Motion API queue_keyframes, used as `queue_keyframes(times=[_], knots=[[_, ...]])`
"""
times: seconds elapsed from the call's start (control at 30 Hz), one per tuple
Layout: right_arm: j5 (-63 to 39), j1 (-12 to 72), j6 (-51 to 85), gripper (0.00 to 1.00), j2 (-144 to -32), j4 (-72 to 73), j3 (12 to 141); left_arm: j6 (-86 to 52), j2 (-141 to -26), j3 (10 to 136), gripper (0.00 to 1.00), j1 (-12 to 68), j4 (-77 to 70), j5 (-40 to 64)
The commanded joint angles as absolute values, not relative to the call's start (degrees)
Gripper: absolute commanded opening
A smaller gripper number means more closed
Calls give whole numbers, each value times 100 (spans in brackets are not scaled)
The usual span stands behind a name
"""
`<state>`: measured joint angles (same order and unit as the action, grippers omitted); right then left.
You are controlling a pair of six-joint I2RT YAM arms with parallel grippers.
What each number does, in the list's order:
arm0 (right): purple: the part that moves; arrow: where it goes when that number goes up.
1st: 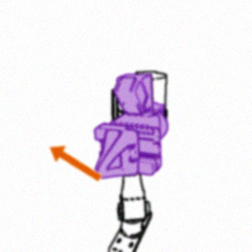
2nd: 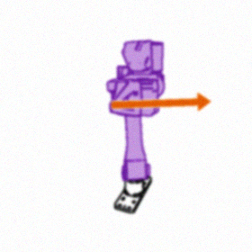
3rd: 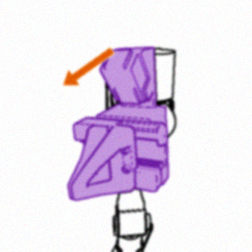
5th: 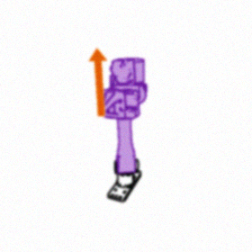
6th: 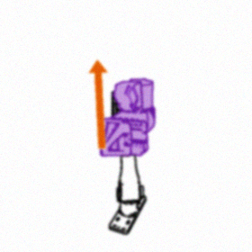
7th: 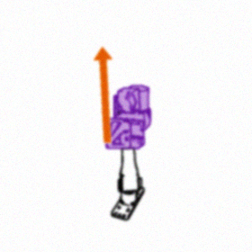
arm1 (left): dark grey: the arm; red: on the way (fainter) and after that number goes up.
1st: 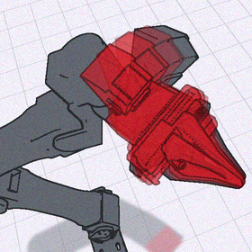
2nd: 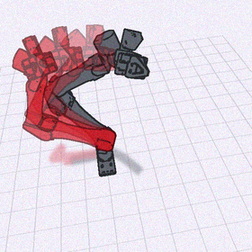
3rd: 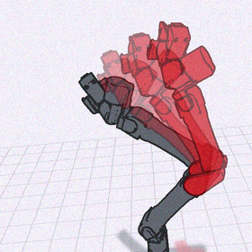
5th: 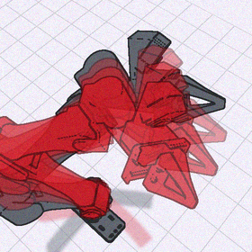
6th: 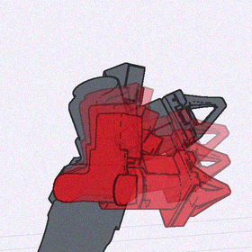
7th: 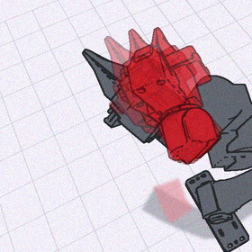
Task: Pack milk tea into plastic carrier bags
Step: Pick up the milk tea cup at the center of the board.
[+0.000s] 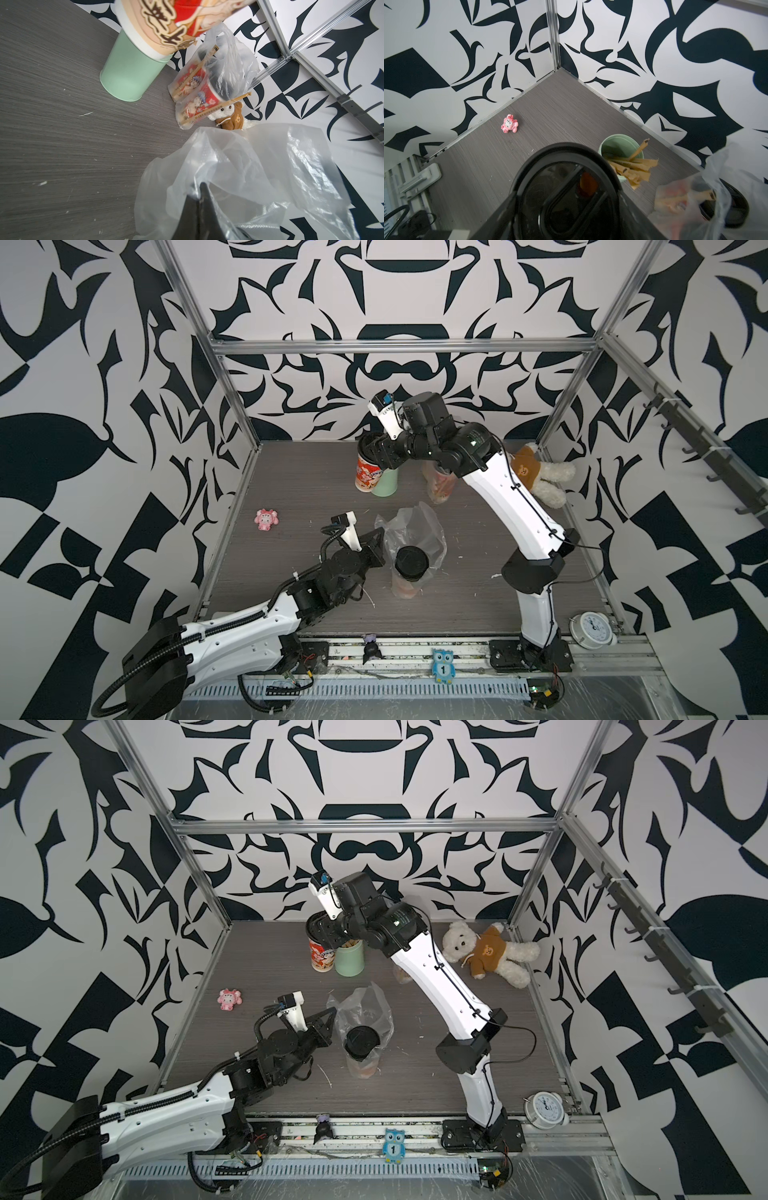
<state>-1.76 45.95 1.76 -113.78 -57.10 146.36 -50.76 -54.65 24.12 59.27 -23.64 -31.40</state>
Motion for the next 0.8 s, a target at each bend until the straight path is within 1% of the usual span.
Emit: queue_keyframes(times=[0.0, 0.23, 0.43, 0.57, 0.77], knots=[[-104, 4605, 315, 70, -10772, -5845, 14483, -5010, -5566, 2549, 0, 5919, -2653, -3025], [-142, 4608, 447, 69, -9541, -5507, 13248, -4931, -5538, 2688, 0, 5923, -2531, -2939], [-336, 4614, 700, 68, -8773, -5543, 12559, -4927, -5519, 2722, 0, 5923, -2436, -2831], [-543, 4633, 857, 66, -8481, -5590, 12184, -4973, -5552, 2747, 0, 5924, -2382, -2803], [-708, 4667, 997, 66, -8383, -5753, 11794, -5010, -5546, 2757, 0, 5922, -2320, -2777]])
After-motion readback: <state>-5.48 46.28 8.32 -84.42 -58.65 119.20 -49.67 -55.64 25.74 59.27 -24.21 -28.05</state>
